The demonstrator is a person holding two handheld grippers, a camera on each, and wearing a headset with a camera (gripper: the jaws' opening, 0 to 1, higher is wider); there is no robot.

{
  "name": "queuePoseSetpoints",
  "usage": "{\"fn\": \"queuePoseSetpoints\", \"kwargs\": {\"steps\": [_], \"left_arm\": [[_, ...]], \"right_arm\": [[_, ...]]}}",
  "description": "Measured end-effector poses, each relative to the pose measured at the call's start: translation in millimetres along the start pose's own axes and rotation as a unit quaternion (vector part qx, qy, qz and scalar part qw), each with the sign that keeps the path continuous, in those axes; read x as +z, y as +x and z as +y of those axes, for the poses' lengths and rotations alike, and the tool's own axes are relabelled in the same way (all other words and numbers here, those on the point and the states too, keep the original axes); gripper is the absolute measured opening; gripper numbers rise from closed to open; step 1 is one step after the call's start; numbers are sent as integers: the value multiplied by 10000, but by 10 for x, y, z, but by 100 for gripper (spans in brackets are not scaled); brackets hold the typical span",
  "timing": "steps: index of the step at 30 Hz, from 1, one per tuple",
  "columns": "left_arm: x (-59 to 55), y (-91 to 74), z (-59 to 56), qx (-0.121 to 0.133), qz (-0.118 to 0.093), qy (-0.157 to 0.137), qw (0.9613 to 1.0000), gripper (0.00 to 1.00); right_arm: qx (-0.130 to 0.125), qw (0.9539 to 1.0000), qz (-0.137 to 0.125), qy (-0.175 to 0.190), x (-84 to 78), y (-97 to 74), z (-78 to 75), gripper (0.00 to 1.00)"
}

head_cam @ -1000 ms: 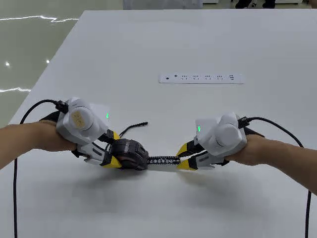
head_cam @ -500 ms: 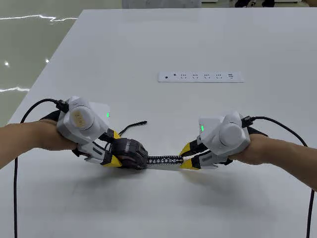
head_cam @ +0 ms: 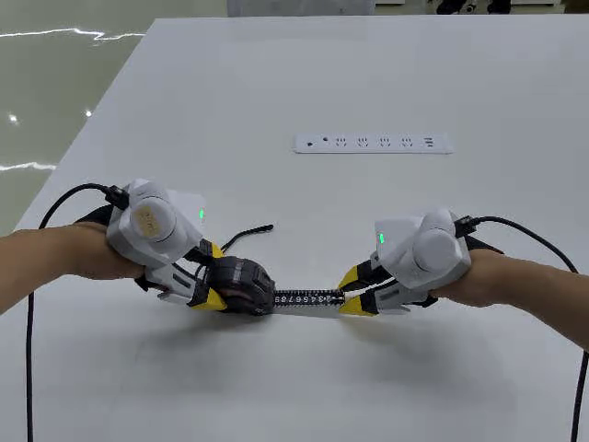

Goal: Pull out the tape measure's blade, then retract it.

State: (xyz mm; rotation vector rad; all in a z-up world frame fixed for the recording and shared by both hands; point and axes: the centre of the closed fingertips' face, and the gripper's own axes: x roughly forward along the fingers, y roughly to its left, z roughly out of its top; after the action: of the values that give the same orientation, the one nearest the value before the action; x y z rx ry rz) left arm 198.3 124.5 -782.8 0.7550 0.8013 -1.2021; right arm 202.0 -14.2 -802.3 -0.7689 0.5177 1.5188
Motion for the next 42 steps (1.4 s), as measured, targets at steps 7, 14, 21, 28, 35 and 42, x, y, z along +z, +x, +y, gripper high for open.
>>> {"fn": "queuePoseSetpoints", "kwargs": {"steps": [7,14,21,28,35,42], "left_arm": [[28,-4,-26,7,0,-1,10000,26],[37,-3,-34,13,-3,-5,10000,26],[31,-7,-24,13,-4,-7,10000,26],[23,-9,-24,9,-6,-17,10000,26],[-1,0,11,8,-8,-21,10000,26],[15,1,-3,15,4,-12,10000,26]], "right_arm": [[-5,10000,-5,10,14,-27,28,11],[-5,10000,-10,24,-35,-13,-2,11],[-5,10000,-11,16,-67,-6,-17,11],[-3,10000,-17,30,-77,-17,-14,11],[-3,10000,-24,31,-89,-23,-14,11],[-6,10000,-36,16,-69,-59,11,11]]}}
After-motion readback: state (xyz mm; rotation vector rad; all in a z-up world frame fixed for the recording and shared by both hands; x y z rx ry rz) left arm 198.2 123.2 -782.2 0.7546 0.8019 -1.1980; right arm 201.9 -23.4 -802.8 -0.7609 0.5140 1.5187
